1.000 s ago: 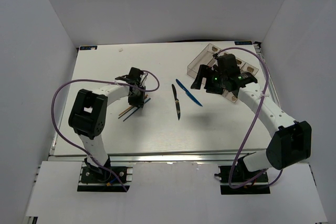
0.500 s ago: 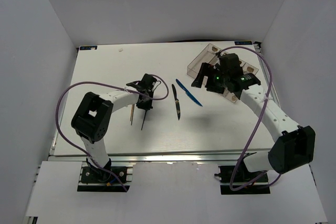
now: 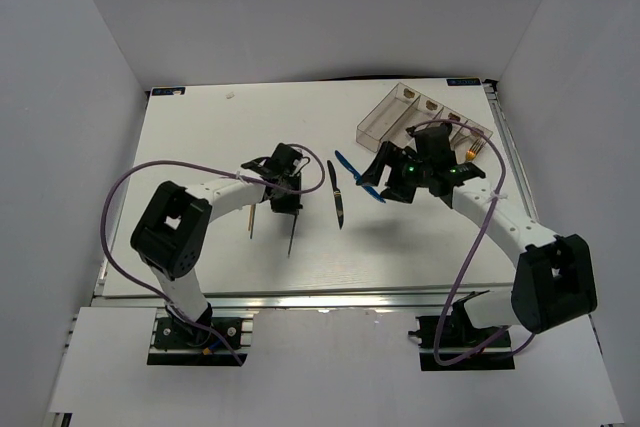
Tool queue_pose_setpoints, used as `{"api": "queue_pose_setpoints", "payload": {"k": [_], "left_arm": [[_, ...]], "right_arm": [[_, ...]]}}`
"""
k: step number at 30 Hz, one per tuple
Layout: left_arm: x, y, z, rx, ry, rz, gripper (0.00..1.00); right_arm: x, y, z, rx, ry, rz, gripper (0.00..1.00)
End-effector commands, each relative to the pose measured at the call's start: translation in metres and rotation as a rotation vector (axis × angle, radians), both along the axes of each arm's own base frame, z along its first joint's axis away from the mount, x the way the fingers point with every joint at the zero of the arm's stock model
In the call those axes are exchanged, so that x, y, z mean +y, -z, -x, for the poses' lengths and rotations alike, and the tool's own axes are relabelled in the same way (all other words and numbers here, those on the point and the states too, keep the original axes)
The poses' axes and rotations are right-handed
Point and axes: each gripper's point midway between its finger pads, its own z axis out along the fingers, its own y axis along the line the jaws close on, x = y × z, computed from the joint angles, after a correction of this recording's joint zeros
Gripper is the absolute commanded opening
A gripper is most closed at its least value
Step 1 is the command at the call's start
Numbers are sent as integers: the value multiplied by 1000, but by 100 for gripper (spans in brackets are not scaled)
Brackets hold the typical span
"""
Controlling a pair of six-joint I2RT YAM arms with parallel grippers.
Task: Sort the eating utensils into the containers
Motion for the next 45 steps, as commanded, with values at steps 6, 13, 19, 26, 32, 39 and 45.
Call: {"api": "queue_pose_setpoints", "payload": {"k": [6, 13, 19, 26, 32, 39, 45], "left_arm": [[-86, -86, 3, -53, 98, 495, 0], [-114, -116, 6, -56, 152, 642, 0], [-125, -138, 7, -63, 168, 714, 0], [-124, -152, -4, -112, 151, 699, 4], [-98, -159, -37, -183, 57, 523, 91], [18, -152, -58, -183, -223, 129, 98], [106, -148, -48, -167, -427, -28, 98]], "right_arm": [[36, 2, -23, 3, 19, -120, 86], [65, 13, -42, 14, -11, -96, 82], [82, 26, -56, 33, -32, -77, 74], [94, 23, -57, 35, -66, -89, 14], [71, 2, -90, 12, 30, -33, 0], [-44, -3, -193, 14, 331, 117, 0], [-131, 13, -274, -11, 474, 244, 0]]}}
